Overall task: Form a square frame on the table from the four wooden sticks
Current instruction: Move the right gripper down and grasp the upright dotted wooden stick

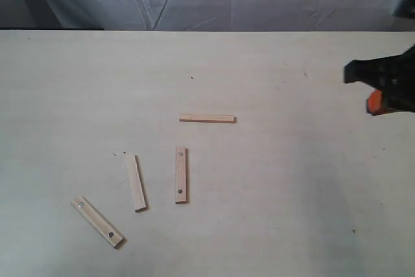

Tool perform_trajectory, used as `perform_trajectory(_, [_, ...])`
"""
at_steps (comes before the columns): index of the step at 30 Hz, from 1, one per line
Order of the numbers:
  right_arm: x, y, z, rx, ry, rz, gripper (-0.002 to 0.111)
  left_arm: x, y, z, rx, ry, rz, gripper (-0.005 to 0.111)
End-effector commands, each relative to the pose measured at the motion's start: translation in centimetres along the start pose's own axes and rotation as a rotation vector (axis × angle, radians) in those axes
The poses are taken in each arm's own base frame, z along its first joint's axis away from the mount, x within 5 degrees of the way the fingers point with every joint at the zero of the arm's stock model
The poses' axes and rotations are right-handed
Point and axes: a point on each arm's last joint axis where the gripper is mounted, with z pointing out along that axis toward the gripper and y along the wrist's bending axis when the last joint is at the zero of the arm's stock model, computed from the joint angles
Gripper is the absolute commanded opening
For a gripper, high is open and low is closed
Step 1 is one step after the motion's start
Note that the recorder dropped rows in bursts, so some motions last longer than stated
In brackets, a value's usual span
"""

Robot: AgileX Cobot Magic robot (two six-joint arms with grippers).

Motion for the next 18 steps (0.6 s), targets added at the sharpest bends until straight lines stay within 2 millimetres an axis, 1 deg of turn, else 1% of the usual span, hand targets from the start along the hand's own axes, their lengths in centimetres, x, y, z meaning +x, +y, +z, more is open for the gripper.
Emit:
perform_trajectory(1, [-0.6,4.2,3.6,0.003,0.084,-0.067,0.0,0.1,0.0,0.0,0.007,-0.009,-0.006,0.0])
perform_trajectory(6, [-0.9,9.5,7.4,0.006,0.156,-0.117,0.0,0.1,0.0,0.0,0.007,-0.009,-0.006,0.0])
perform_trajectory(8, [-0.9,12.0,8.8,-0.007,0.172,-0.141,0.0,0.1,0.0,0.0,0.007,-0.009,-0.006,0.0])
perform_trajectory(11, [-0.5,15.7,10.5,-0.022,0.186,-0.196,0.0,0.1,0.0,0.0,0.007,-0.009,-0.006,0.0])
perform_trajectory(12, [-0.3,16.6,11.0,-0.021,0.192,-0.205,0.0,0.1,0.0,0.0,0.007,-0.009,-0.006,0.0])
perform_trajectory(13, [-0.1,17.9,11.7,-0.026,0.201,-0.21,0.002,0.1,0.0,0.0,0.007,-0.009,-0.006,0.0])
perform_trajectory(14, [0.1,18.6,12.1,-0.027,0.208,-0.21,0.004,0.1,0.0,0.0,0.007,-0.009,-0.006,0.0])
perform_trajectory(16, [0.5,20.3,13.1,-0.024,0.227,-0.207,0.011,0.1,0.0,0.0,0.007,-0.009,-0.006,0.0])
perform_trajectory(18, [0.7,21.6,13.7,-0.02,0.239,-0.207,0.019,0.1,0.0,0.0,0.007,-0.009,-0.006,0.0])
